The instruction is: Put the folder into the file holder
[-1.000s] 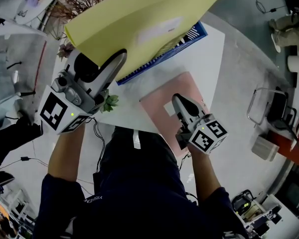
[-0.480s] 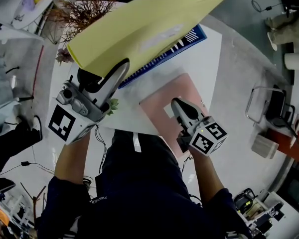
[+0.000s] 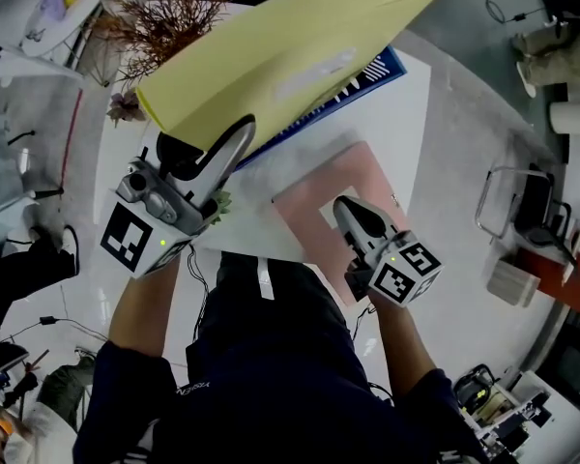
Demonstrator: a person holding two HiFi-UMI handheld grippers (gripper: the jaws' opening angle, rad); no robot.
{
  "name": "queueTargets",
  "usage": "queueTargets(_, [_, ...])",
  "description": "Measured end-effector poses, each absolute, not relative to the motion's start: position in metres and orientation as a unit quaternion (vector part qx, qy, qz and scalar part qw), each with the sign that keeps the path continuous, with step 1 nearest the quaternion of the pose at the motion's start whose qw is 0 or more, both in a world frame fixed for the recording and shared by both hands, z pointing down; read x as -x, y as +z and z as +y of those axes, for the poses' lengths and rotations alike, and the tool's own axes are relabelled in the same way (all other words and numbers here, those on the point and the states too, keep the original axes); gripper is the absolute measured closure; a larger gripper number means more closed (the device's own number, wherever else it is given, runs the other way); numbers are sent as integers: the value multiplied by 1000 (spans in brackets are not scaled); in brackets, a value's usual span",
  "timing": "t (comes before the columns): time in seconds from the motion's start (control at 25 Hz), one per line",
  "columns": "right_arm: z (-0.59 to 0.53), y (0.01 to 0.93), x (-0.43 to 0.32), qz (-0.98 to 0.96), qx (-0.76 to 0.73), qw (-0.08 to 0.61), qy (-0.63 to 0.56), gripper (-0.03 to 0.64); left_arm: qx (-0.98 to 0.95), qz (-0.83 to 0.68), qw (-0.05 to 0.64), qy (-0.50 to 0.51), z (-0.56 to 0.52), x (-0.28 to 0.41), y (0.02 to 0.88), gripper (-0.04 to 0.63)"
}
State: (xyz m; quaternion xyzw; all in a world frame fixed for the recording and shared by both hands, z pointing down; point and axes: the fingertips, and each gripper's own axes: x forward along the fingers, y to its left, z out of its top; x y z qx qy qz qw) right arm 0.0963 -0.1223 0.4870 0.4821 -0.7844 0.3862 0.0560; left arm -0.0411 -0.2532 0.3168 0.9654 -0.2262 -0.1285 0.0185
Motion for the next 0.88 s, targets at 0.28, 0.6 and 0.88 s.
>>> queueTargets(0.28, [-121,489,-92,-786,-479,49,388,612,-966,-226,35,-118,-254,37,332,439])
queueTargets(0.6, [-117,495,-96,-783,-481,47,391,612,-965,-233,50,-110,-257,35,350,437])
queueTargets(0.88, [-117,500,-95,-782,-479,44,397,613,-965,-234,61,-99,-256,34,362,436])
